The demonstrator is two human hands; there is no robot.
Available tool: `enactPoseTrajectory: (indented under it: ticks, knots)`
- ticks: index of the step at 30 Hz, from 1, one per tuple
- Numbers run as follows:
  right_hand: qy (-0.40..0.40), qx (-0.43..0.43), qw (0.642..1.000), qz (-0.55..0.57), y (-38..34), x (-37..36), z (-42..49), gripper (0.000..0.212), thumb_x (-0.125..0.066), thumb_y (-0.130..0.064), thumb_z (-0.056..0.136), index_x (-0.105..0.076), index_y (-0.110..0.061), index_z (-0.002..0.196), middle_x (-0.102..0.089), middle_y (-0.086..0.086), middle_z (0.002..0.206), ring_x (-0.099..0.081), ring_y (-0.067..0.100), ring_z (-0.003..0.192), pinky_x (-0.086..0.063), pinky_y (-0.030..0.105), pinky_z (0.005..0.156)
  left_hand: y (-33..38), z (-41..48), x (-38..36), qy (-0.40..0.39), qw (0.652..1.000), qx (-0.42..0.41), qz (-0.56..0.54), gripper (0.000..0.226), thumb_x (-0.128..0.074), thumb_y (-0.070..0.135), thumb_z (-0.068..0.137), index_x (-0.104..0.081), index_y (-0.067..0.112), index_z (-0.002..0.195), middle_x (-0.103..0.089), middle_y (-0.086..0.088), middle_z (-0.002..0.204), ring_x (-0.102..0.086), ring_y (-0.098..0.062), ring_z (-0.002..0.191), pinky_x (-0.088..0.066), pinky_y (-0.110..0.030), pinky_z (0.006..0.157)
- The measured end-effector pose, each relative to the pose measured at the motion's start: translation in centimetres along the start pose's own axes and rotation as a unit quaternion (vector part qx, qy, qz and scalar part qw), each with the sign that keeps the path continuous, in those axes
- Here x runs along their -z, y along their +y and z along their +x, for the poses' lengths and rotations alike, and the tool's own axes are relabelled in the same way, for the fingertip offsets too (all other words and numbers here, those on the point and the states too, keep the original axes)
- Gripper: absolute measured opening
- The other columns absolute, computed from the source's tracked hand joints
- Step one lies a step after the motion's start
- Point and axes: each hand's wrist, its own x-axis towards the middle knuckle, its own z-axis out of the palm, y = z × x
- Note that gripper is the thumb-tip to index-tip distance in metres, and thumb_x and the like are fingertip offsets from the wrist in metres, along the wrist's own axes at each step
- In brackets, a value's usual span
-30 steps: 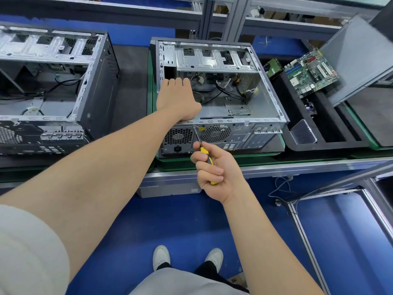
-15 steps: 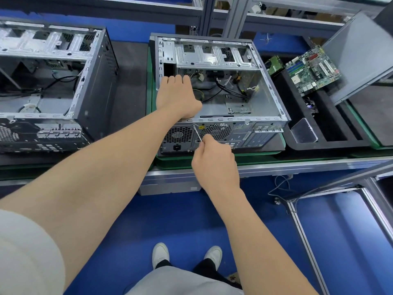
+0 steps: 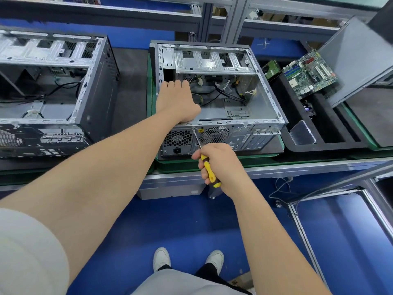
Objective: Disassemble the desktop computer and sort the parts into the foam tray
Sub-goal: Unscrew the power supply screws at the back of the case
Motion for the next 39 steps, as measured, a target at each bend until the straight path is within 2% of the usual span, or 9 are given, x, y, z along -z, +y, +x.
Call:
enactPoseTrajectory:
  ticks: [4,9,11,17,21,25,29,32,39]
  knots:
    - [-0.119,-0.082,0.968,0.207,0.0,0.7,-0.2,0.021,-0.053,-0.02,0.104,-0.068,-0.006,0.099,-0.054,0.003,0.068,-0.049,0.013,0.044,-0.039,0.023,0.037,-0.1,0.1,-0.1,0.002,1.0,-0.002,-0.004,0.056,-0.044,0.045,0.082,-0.047,0.007,0.123,-0.055,-0.015,0.121,-0.051,-0.035,0.112,-0.034,-0.046,0.102]
    - [-0.215,-0.172,0.846,0.457,0.5,0.2,-0.3,0.026,-0.047,-0.024,0.108,-0.06,-0.008,0.093,-0.044,-0.001,0.068,-0.031,0.004,0.03,-0.021,0.017,0.026,-0.1,0.1,-0.2,0.004,1.0,-0.003,0.004,0.057,-0.044,0.047,0.083,-0.047,0.007,0.124,-0.055,-0.016,0.121,-0.051,-0.035,0.111,-0.034,-0.046,0.101]
    - [-0.193,-0.171,0.855,0.451,0.3,-0.3,-0.2,0.026,-0.047,-0.024,0.107,-0.062,-0.008,0.094,-0.045,-0.001,0.064,-0.028,0.005,0.031,-0.019,0.018,0.026,-0.1,0.1,-0.2,0.003,1.0,-0.003,0.003,0.058,-0.043,0.046,0.082,-0.047,0.007,0.124,-0.055,-0.016,0.121,-0.051,-0.035,0.111,-0.034,-0.046,0.101]
    - [0.026,-0.021,0.997,0.071,0.4,-1.5,-0.2,0.029,-0.046,-0.019,0.104,-0.07,-0.009,0.093,-0.059,0.004,0.062,-0.034,0.015,0.038,-0.025,0.023,0.038,0.1,0.2,-0.3,0.004,1.0,0.002,0.005,0.056,-0.043,0.045,0.083,-0.047,0.007,0.124,-0.055,-0.015,0.12,-0.051,-0.035,0.111,-0.034,-0.046,0.101]
    - [0.202,0.167,0.904,-0.338,1.2,-2.9,-0.5,0.027,-0.047,-0.02,0.104,-0.059,-0.011,0.082,-0.06,0.004,0.07,-0.052,0.025,0.062,-0.037,0.034,0.055,0.1,0.2,-0.3,0.001,1.0,0.005,0.008,0.057,-0.041,0.046,0.082,-0.046,0.008,0.124,-0.054,-0.014,0.12,-0.05,-0.035,0.111,-0.034,-0.046,0.101]
    - [0.27,0.182,0.838,-0.437,2.3,-4.0,-0.2,0.021,-0.048,-0.024,0.107,-0.06,-0.014,0.092,-0.064,0.006,0.08,-0.059,0.033,0.067,-0.038,0.035,0.059,0.1,0.2,-0.3,0.003,1.0,0.005,0.005,0.057,-0.041,0.046,0.081,-0.047,0.008,0.123,-0.055,-0.014,0.12,-0.05,-0.035,0.111,-0.034,-0.046,0.101]
    - [0.237,0.193,0.911,-0.276,2.5,-3.4,0.2,0.037,-0.047,-0.025,0.103,-0.057,-0.014,0.069,-0.052,0.0,0.056,-0.045,0.014,0.05,-0.032,0.033,0.049,0.1,0.2,-0.3,0.003,1.0,0.004,0.004,0.056,-0.042,0.046,0.082,-0.047,0.008,0.123,-0.055,-0.015,0.121,-0.05,-0.035,0.112,-0.034,-0.047,0.102]
    - [0.106,0.035,0.994,-0.003,1.9,-2.6,0.5,0.042,-0.043,-0.026,0.1,-0.077,-0.008,0.083,-0.06,0.006,0.06,-0.042,0.014,0.045,-0.037,0.034,0.043,0.0,0.2,-0.3,0.001,1.0,0.003,-0.003,0.057,-0.043,0.046,0.082,-0.047,0.008,0.125,-0.055,-0.015,0.122,-0.05,-0.035,0.113,-0.034,-0.047,0.104]
    - [-0.21,-0.071,0.901,0.373,2.5,-0.6,0.4,0.022,-0.045,-0.024,0.109,-0.061,-0.011,0.104,-0.058,0.003,0.082,-0.05,0.014,0.058,-0.041,0.024,0.044,0.0,0.2,-0.3,0.004,1.0,0.002,0.003,0.055,-0.044,0.046,0.084,-0.047,0.009,0.124,-0.055,-0.014,0.12,-0.051,-0.034,0.111,-0.035,-0.046,0.102]
